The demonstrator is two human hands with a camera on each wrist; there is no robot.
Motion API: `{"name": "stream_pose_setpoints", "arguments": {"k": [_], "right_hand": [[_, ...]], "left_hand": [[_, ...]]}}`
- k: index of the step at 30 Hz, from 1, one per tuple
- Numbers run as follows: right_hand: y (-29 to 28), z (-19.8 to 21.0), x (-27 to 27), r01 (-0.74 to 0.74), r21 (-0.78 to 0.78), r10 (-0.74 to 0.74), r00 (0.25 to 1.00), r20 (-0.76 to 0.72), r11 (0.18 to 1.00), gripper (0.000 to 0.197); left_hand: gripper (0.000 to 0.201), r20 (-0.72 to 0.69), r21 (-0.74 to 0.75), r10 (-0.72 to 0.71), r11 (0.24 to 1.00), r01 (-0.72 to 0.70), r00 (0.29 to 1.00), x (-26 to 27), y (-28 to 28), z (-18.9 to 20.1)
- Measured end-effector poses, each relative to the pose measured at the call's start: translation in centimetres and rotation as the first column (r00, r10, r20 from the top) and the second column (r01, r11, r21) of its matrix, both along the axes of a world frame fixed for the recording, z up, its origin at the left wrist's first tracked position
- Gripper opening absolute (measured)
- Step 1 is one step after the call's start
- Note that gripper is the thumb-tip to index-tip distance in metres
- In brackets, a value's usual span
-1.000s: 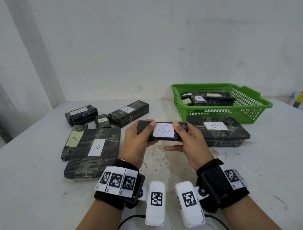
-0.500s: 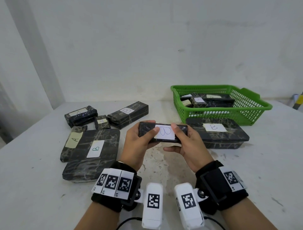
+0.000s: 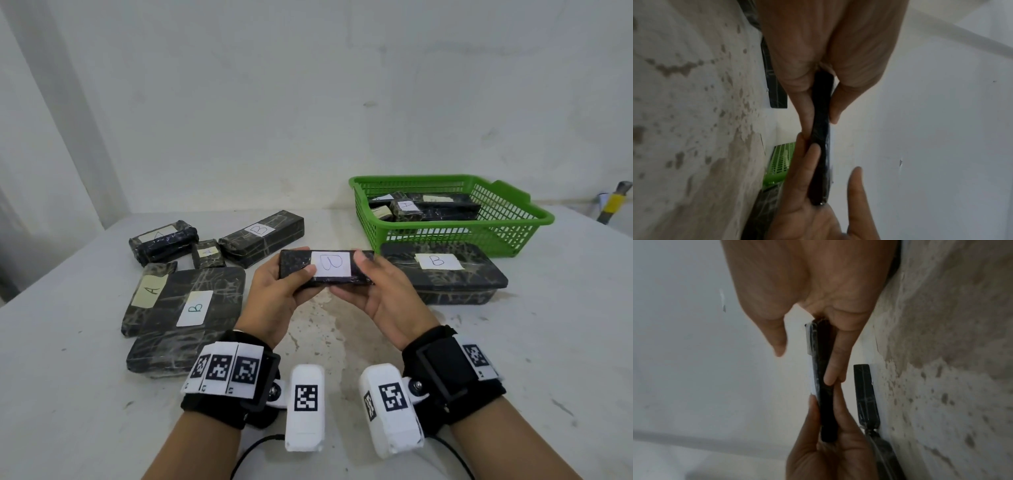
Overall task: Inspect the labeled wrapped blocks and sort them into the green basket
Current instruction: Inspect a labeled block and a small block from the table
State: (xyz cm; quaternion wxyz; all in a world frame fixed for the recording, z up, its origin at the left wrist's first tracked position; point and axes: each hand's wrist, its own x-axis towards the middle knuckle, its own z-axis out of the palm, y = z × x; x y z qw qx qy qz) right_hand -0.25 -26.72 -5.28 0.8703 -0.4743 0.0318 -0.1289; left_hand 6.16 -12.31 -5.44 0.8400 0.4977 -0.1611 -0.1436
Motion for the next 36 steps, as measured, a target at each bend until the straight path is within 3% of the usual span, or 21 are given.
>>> {"name": "stream_pose_setpoints", "arguments": {"k": [5, 8, 11, 17, 26, 30, 36], "right_hand": [[-0.15, -0.04, -0.03, 0.012, 0.025, -0.014, 0.998, 0.063, 1.0, 0.026], [-0.28, 0.31, -0.14, 0.007, 0.063, -0.012, 0.997, 0.075, 0.998, 0.027], [-0.23, 0.69, -0.28, -0.035, 0.085, 0.029, 0.997, 0.068, 0.996, 0.041], [-0.47, 0.59, -0.06, 0.004, 0.075, -0.011, 0.995, 0.099, 0.997, 0.028], [-0.09, 0.58, -0.35, 0.002, -0.026, 0.001, 0.993, 0.119, 1.0, 0.041], [-0.17, 0.12, -0.25, 0.047, -0.055, -0.04, 0.992, 0.121, 0.997, 0.029], [-0.07, 0.48, -0.35, 0.005, -0.068, 0.0, 0.997, 0.071, 0.998, 0.031]], "left_hand": [[0.038, -0.03, -0.092, -0.109, 0.99, 0.106, 0.994, 0.06, 0.47, 0.59], [0.032, 0.004, -0.112, -0.078, 0.991, 0.078, 0.997, 0.02, 0.28, 0.46], [0.028, 0.039, -0.125, -0.055, 0.99, 0.059, 0.998, 0.08, 0.26, 0.27], [0.035, 0.015, -0.171, -0.098, 0.98, 0.099, 0.995, -0.12, 0.48, 0.68], [0.036, 0.045, -0.138, -0.079, 0.987, 0.084, 0.996, -0.15, 0.35, 0.61], [0.048, 0.008, -0.136, -0.065, 0.989, 0.066, 0.998, -0.49, 0.1, 0.63], [0.03, 0.081, -0.039, 0.066, 0.997, -0.063, 0.995, -0.7, -0.22, 0.29]]}}
